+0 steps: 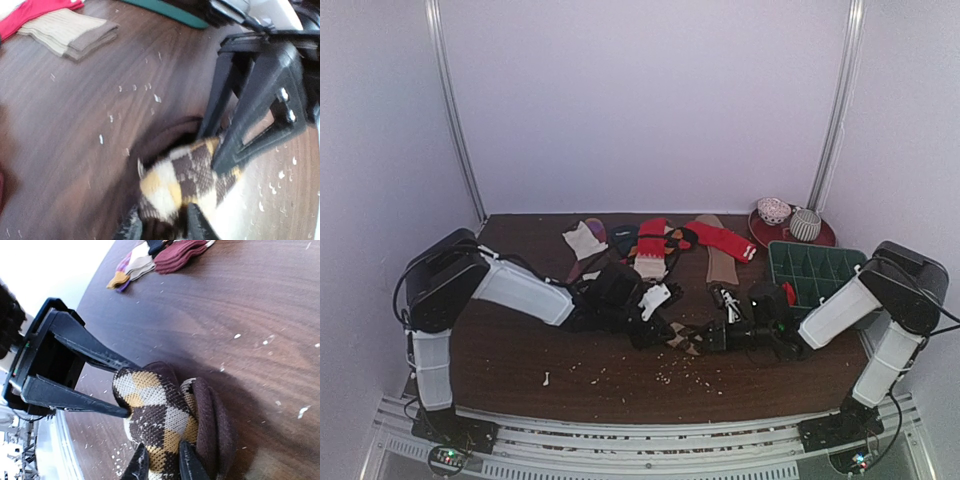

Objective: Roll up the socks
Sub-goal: Roll a pair of socks at the center of the board.

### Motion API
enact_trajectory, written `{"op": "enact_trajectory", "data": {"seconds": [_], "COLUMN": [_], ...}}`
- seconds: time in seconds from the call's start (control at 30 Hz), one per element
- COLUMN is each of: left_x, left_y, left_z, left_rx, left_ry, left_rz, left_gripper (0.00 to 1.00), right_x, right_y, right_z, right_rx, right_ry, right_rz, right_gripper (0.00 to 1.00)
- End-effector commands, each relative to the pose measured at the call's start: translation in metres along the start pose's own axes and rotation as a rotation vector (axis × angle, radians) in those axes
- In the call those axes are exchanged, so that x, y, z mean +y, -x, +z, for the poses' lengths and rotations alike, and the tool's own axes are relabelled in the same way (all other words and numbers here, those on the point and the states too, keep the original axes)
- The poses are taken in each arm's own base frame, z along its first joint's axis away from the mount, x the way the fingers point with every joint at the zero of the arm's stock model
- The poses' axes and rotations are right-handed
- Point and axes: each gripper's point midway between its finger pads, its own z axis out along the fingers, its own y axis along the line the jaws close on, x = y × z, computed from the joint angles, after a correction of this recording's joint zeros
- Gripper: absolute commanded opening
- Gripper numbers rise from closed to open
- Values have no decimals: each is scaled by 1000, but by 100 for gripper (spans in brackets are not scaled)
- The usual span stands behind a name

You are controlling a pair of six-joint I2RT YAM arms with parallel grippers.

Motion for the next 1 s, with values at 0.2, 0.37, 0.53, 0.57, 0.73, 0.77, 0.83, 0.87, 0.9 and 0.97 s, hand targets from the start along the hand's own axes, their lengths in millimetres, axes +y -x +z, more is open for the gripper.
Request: {"op": "enact_trajectory", "data": {"seconds": [0.2, 0.37, 0.53, 0.57, 0.73, 0.77, 0.83, 0.87, 0.9, 0.97], "left_x": [-31, -25, -27, -29, -26, -24, -19, -16, -14, -11], "left_y": [35, 44, 47, 43, 15, 10, -1, -6, -12, -20], "left_z": [-76, -75, -52, -47, -33, -31, -31, -30, -30, -28], "left_rx": [-347, -439, -441, -423, -335, -318, -287, -275, -262, -238], "left_ry": [-110, -146, -314, -342, -349, -338, -297, -277, -261, -244], "left_rz": [232, 260, 228, 219, 160, 149, 126, 116, 107, 92], "left_gripper": [97, 98, 80, 73, 62, 61, 61, 61, 61, 58], "right_x": [-66, -59, -63, -64, -65, -65, -65, -65, -65, -65], "right_y": [-106, -108, -112, -113, -111, -111, -111, -111, -111, -112], "right_z": [-21, -15, -11, -11, -7, -6, -5, -4, -4, -3], "right_rx": [398, 466, 499, 500, 496, 496, 499, 501, 501, 503], "right_ry": [-205, -141, -137, -136, -114, -111, -107, -104, -100, -98], "right_rz": [145, 96, 112, 114, 102, 99, 98, 96, 94, 92], "right_gripper": [16, 15, 15, 15, 15, 15, 15, 15, 15, 15]}}
